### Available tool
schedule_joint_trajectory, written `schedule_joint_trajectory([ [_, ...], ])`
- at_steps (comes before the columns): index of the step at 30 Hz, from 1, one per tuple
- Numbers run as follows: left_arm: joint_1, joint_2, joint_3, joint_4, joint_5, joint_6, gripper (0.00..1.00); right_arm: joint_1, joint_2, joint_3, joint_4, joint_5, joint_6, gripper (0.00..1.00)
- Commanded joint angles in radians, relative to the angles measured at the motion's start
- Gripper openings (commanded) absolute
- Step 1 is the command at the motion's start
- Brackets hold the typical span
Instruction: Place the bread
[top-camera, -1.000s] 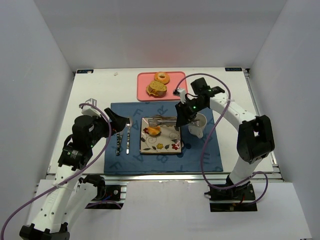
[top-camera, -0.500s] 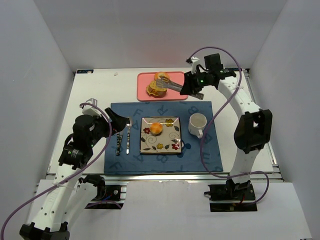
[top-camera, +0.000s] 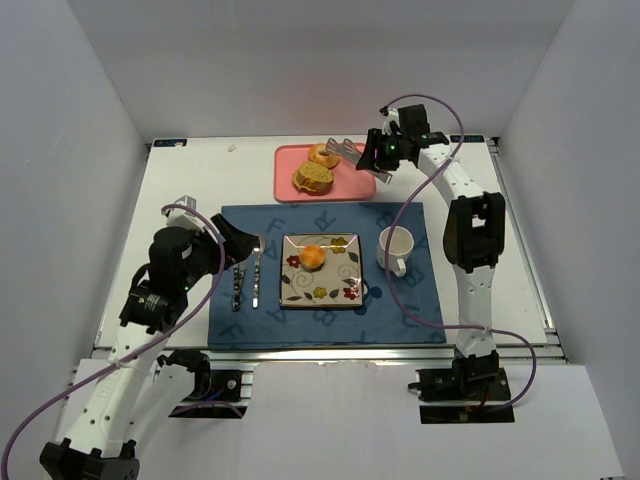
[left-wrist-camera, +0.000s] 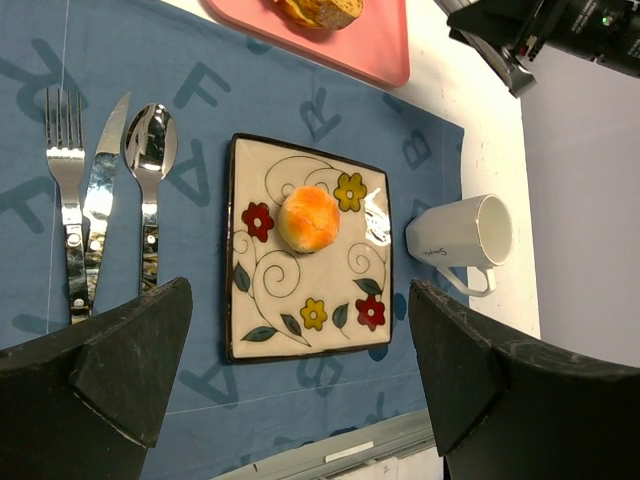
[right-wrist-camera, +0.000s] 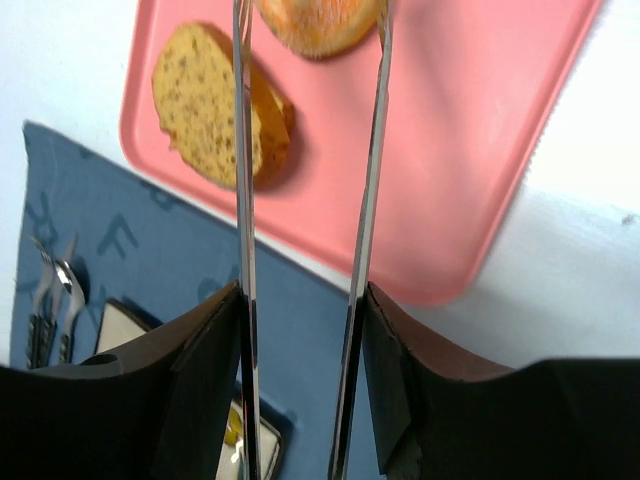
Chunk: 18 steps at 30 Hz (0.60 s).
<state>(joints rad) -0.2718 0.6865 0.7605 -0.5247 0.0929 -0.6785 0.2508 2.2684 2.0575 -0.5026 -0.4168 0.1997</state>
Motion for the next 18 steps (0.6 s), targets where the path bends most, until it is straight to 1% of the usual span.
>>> schedule_joint_trajectory([
  [1,0.0,0.004,0.005,0.017,-0.005,-0.018,0.98,0.004,0.02,0.085,0.09,0.006,0.081,0.54],
  [7,0.002,0.037,0.005,0.032,-0.002,-0.013,0.98,0.004,0.063,0.099,0.114,0.03,0.118,0.54],
  [18,0.002,0.082,0.003,0.071,0.008,-0.007,0.98,0.007,0.095,0.075,0.102,0.024,0.102,0.53],
])
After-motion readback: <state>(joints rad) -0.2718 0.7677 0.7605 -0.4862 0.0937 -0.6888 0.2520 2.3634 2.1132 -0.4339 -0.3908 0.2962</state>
